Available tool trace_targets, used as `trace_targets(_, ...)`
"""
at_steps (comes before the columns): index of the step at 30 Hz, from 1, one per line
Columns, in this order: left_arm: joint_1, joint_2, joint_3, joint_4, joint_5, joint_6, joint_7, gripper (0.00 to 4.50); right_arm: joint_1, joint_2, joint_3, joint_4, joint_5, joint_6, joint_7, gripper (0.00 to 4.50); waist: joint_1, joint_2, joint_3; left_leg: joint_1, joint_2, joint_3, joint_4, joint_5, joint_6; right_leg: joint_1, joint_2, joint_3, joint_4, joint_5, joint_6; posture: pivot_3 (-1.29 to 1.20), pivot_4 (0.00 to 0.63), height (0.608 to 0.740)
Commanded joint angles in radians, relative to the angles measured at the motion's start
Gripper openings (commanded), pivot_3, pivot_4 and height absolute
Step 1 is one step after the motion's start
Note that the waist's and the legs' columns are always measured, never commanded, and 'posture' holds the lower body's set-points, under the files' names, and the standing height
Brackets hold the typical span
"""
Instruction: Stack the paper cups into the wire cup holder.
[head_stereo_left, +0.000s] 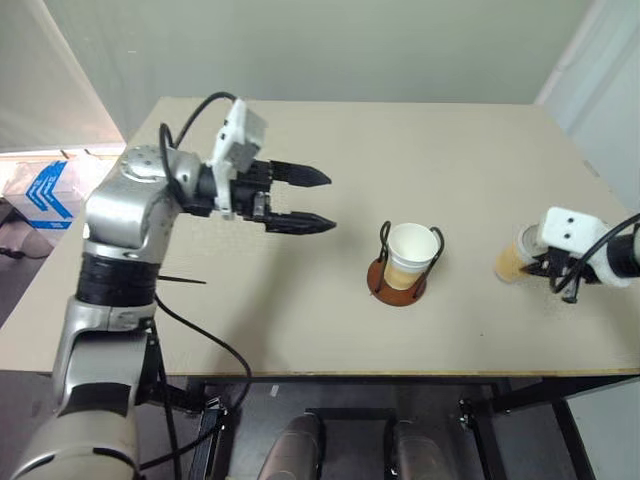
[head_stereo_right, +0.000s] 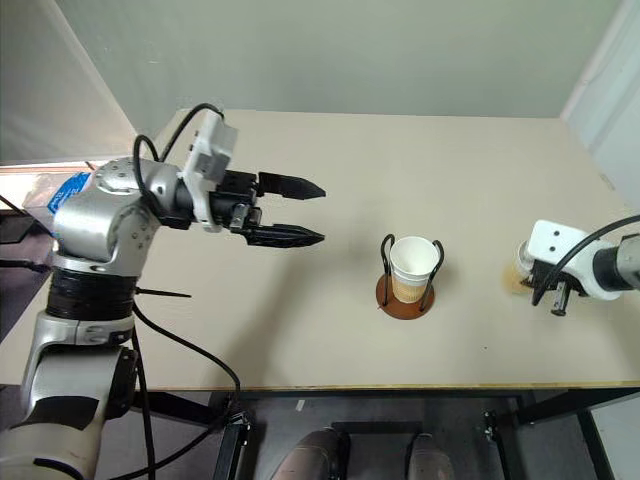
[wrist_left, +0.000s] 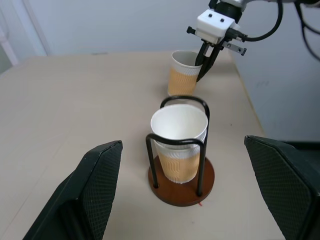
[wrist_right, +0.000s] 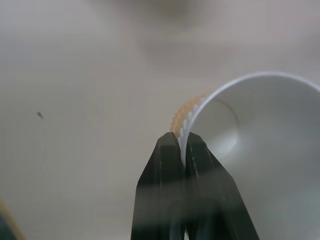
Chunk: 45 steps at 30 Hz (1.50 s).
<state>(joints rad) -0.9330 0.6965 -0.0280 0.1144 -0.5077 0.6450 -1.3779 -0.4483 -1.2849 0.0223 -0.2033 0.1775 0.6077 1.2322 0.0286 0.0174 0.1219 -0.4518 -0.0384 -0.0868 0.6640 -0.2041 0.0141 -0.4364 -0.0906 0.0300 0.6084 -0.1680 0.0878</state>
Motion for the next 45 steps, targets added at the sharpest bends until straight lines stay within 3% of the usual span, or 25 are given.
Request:
trace_targets(1, -0.017, 0.027, 0.077, -0.06, -0.092, 0.061, -0.005, 4.29, -0.171, -0.036, -0.073, -0.143, 0.125, 0.101, 0.058, 0.03, -0.002, 0.0, 0.0, 0.0, 0.0, 0.0, 0.0, 0.0, 0.0, 0.0, 0.0, 0.0, 0.0, -0.001, 0.0, 0.0, 0.15, 0.74)
trace_targets(11, 0.03, 0.105, 0.039, -0.107, -0.063, 0.029, -0.016, 4.29, -0.483, 0.088, 0.136, -0.214, 0.16, 0.165, 0.108, 0.03, -0.005, -0.001, 0.0, -0.001, -0.001, -0.006, -0.001, 0.001, -0.001, -0.001, 0.001, -0.001, 0.001, -0.004, -0.002, 0.0, 0.15, 0.74)
trace_targets(28, 0.049, 0.157, -0.007, -0.111, 0.007, -0.055, -0.023, 4.29, -0.5, 0.23, 0.316, -0.124, 0.024, 0.041, 0.147, 0.03, -0.007, -0.001, 0.0, -0.001, 0.0, -0.007, -0.002, 0.002, -0.001, -0.002, 0.001, -0.003, 0.002, -0.002, -0.006, 0.0, 0.15, 0.74)
trace_targets(31, 0.047, 0.155, -0.012, -0.106, 0.017, -0.065, -0.02, 4.29, -0.532, 0.26, 0.327, -0.096, -0.002, 0.04, 0.137, 0.66, -0.007, -0.001, 0.0, -0.001, 0.0, -0.007, -0.002, 0.002, -0.001, -0.002, 0.001, -0.003, 0.002, -0.002, -0.007, 0.0, 0.15, 0.74)
trace_targets(37, 0.063, 0.151, -0.017, -0.113, 0.025, -0.07, -0.012, 4.29, -0.659, 0.317, 0.234, -0.039, 0.042, 0.135, 0.103, 2.66, -0.009, -0.001, 0.0, -0.001, 0.0, -0.007, -0.003, 0.003, -0.003, -0.005, 0.001, -0.003, 0.002, 0.0, -0.011, 0.0, 0.15, 0.74)
trace_targets(42, 0.085, 0.145, -0.003, -0.106, 0.041, -0.066, 0.036, 4.29, -0.691, 0.353, 0.044, -0.002, 0.144, 0.318, -0.017, 2.66, -0.008, -0.001, 0.0, -0.002, 0.0, -0.007, -0.005, 0.003, -0.004, -0.005, 0.001, -0.003, 0.001, 0.001, -0.012, 0.0, 0.15, 0.74)
trace_targets(45, 0.091, 0.13, 0.012, -0.063, 0.072, -0.061, 0.127, 4.29, -0.602, 0.361, -0.072, -0.013, 0.147, 0.434, -0.149, 2.66, -0.006, -0.002, 0.0, -0.001, 0.0, -0.008, -0.006, 0.003, -0.004, -0.005, 0.001, -0.003, 0.002, 0.0, -0.013, 0.0, 0.15, 0.74)
